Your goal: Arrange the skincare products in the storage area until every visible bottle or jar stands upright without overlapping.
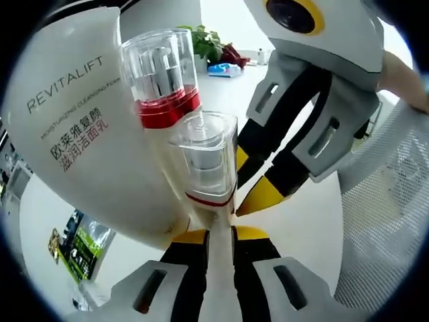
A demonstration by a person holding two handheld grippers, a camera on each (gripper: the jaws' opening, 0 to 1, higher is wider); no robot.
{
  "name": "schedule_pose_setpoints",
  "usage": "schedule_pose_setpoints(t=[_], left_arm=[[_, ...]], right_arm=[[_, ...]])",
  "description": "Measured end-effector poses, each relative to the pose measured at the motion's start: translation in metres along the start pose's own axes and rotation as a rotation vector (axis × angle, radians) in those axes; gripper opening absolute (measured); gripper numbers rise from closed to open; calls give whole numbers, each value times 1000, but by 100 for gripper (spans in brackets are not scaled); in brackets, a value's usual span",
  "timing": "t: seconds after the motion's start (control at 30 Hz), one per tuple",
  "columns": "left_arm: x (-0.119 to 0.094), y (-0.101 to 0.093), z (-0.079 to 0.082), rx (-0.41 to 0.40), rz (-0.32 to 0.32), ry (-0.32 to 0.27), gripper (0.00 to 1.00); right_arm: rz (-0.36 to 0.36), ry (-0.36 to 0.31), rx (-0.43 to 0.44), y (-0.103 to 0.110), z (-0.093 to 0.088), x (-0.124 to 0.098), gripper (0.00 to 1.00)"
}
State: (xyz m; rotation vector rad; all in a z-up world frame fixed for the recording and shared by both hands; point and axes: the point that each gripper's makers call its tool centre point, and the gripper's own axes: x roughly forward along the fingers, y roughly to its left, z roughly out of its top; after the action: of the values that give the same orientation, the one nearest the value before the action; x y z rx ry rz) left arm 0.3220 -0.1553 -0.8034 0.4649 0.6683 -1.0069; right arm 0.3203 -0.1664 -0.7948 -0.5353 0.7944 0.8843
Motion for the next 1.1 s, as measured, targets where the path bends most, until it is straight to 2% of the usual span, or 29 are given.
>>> schedule_pose_setpoints(t=[0.27, 0.53, 0.83, 1.1], left_arm=[[1, 1, 0, -5, 4, 2, 11], [-8, 2, -5, -23, 13, 7, 11], [-39, 14, -17, -39, 61, 8, 16], [-72, 39, -31, -82, 153, -7, 26]], right_arm=[[-4, 2, -3, -2, 0, -1, 11], [4, 5, 10, -1, 1, -6, 13], [8, -1, 4, 3, 4, -13, 17], [20, -16, 23, 4, 8, -18, 21]])
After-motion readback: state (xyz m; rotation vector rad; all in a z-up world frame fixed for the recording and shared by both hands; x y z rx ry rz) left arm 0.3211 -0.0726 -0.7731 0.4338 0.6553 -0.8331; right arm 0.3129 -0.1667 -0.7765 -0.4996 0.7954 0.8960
